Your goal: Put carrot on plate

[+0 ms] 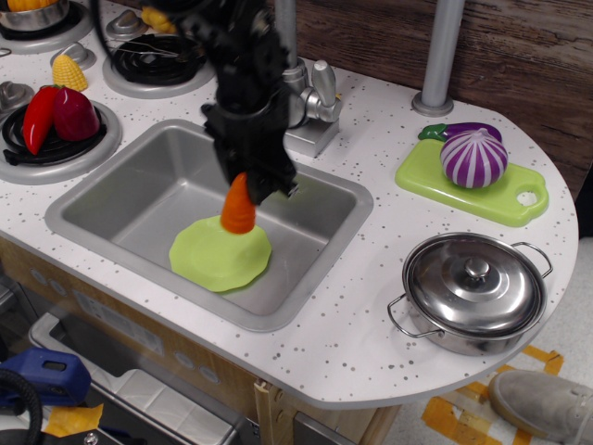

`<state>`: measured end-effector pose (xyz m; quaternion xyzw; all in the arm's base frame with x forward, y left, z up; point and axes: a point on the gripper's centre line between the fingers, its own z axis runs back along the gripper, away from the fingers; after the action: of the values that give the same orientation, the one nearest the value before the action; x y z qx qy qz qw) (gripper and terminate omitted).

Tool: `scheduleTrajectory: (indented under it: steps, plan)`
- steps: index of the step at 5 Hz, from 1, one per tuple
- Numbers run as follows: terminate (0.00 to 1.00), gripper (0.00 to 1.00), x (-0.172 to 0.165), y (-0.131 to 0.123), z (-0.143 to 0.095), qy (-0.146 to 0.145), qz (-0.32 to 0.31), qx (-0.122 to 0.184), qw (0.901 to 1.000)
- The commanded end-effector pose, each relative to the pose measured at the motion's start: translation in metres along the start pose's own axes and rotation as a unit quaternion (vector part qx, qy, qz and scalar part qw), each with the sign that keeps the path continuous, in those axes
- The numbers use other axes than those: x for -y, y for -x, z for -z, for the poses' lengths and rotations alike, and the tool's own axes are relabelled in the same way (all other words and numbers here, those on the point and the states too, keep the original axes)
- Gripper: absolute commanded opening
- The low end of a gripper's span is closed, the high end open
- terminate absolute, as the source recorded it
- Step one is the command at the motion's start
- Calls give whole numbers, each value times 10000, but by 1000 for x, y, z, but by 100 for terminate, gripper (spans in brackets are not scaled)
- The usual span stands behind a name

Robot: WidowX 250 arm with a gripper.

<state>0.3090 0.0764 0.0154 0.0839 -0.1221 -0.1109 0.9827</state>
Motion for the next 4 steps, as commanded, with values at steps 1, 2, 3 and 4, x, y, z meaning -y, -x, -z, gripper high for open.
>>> scheduleTrajectory:
  steps: [1,2,3,4]
  plan:
    - [0,0,-11,15,6,-137,-74,417,9990]
    - [0,0,-15,18,18,-163,36,661,9977]
    - [0,0,-19,17,25,-135,145,795,9966]
    - [0,0,-21,16,28,-199,277,850,9958]
